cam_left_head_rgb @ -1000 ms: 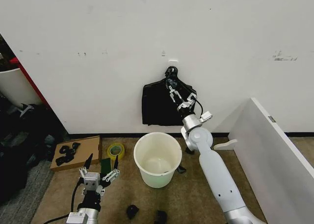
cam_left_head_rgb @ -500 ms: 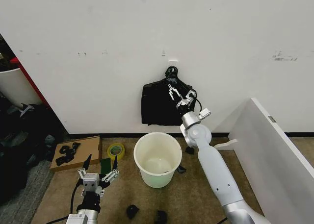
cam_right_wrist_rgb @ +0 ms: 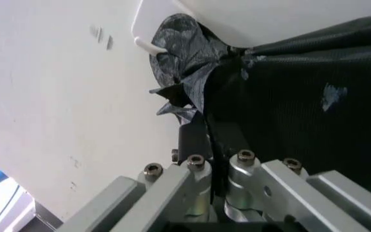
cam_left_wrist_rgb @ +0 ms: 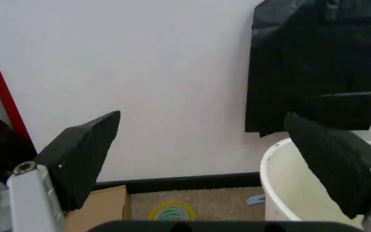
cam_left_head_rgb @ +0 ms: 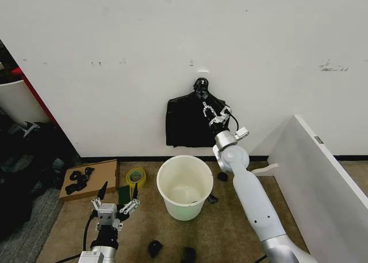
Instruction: Place the garbage bag over the trash bin.
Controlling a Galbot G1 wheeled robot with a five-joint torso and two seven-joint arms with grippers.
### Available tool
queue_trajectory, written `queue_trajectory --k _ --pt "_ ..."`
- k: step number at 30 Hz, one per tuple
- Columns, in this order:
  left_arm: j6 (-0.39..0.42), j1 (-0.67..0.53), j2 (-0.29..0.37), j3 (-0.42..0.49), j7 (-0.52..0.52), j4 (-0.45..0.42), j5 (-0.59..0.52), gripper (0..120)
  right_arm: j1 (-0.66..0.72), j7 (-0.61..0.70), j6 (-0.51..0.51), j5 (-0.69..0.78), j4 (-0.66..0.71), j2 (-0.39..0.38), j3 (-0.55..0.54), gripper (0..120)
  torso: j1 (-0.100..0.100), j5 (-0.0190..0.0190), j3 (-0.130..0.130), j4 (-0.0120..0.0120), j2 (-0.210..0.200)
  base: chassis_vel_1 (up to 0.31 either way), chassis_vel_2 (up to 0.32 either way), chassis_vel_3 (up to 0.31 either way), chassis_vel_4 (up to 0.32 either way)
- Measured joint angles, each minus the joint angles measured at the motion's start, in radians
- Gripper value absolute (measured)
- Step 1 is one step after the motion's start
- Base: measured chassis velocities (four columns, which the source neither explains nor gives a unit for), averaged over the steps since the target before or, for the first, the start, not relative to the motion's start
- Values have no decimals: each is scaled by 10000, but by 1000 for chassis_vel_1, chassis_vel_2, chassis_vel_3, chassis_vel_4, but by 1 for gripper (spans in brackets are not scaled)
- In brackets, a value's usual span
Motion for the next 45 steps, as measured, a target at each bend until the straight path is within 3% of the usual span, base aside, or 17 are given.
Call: queue_trajectory --k 10,17,25,45 --pt "5 -52 -2 35 -9 33 -2 100 -976 -263 392 -557 718 -233 -250 0 0 1 -1 1 0 0 0 0 0" --pt "5 -161 25 104 -32 174 -21 100 -3068 -576 805 -1414 2285 -1405 -907 0 -1 1 -2 -3 0 0 0 0 0" --pt "-23 -193 35 127 -45 261 -27 100 -4363 -627 1121 -2354 3292 -2127 -1388 0 -1 2 -2 0 0 0 0 0 0" --pt "-114 -304 101 140 -98 475 -97 100 -6061 -598 1847 -4612 4089 -3277 -2610 0 -1 0 -1 0 -1 0 0 0 0"
